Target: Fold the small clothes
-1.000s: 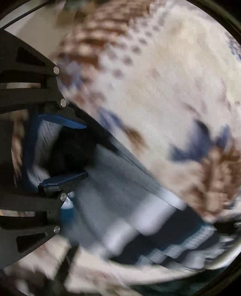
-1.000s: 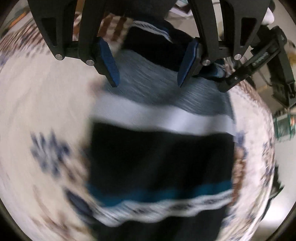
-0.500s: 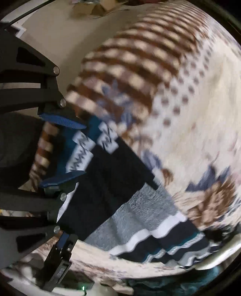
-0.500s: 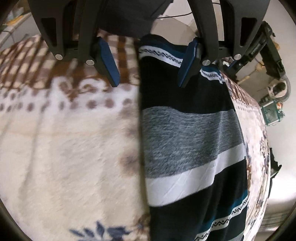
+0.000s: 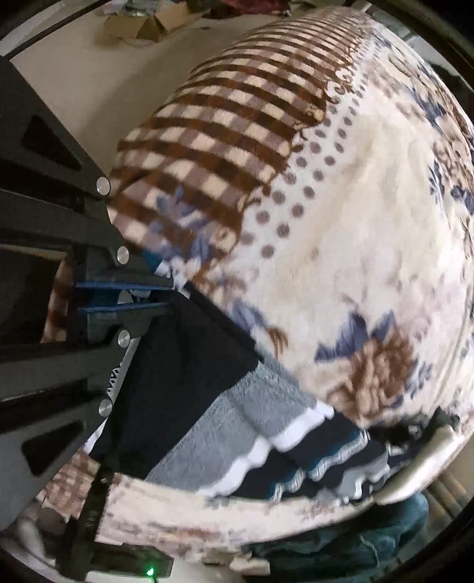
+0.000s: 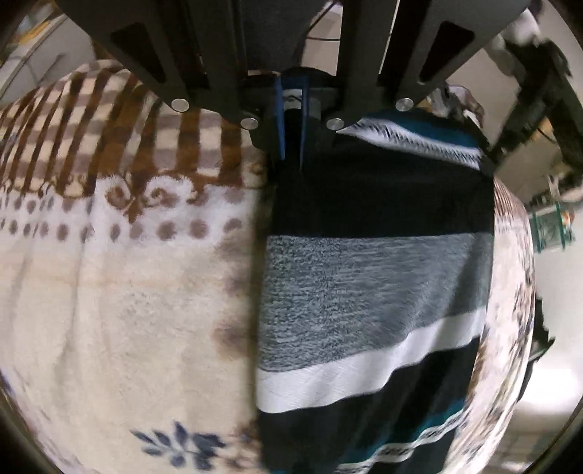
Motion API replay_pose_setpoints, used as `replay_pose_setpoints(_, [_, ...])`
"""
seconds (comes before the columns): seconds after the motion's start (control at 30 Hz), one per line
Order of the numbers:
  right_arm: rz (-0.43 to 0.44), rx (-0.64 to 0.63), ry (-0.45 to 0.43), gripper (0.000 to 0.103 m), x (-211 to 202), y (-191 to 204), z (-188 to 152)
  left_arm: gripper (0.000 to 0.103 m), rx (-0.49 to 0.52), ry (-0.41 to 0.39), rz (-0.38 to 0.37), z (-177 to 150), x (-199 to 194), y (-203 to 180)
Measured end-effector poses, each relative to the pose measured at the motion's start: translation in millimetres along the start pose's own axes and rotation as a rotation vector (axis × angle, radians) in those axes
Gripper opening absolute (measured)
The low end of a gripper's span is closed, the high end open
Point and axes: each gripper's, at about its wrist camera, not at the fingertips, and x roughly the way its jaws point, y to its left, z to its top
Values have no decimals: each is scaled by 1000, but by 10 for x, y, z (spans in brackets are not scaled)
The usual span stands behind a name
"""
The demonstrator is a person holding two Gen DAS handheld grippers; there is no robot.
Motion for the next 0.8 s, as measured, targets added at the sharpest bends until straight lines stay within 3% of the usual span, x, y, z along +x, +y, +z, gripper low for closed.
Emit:
replay_pose_setpoints(0.07, [-17,-29,46,7,113,50,-13,8,-4,75,1,65,204,-203])
replay_pose_setpoints(0.13, [-10,14,78,8,154,-44,12,9,-26,106,-6,133,170,-208])
replay_pose_setpoints(0.17, [9,34,100,13,147,-85,40,9,-29,107,-15,156,120,-243])
replay_pose_setpoints(0.23, [49,72,118,24,52,-178,100,23,-37,71,-29,324,-114,-294])
replay_pose_setpoints(0.33, [102,109,46,49,-327,-372,254,23,-52,12,-112,711,-318,-473])
replay_pose_setpoints(0.43, [118,148,-50,50,-691,-568,546,24,-35,-38,-224,1404,-338,-857])
replay_pose_setpoints(0.5, [140,202,-88,50,-799,-646,847,26,12,-55,-250,1825,-234,-1262])
replay_pose_setpoints(0.57, [150,261,-126,50,-866,-719,1153,42,80,-75,-265,2292,-121,-1653])
replay_pose_setpoints(0.63, [168,313,-161,50,-946,-842,1514,66,144,-96,-288,2697,32,-1994])
replay_pose_setpoints(0.8, [190,360,-268,50,-1160,-930,2489,67,274,-73,-269,3670,571,-2701])
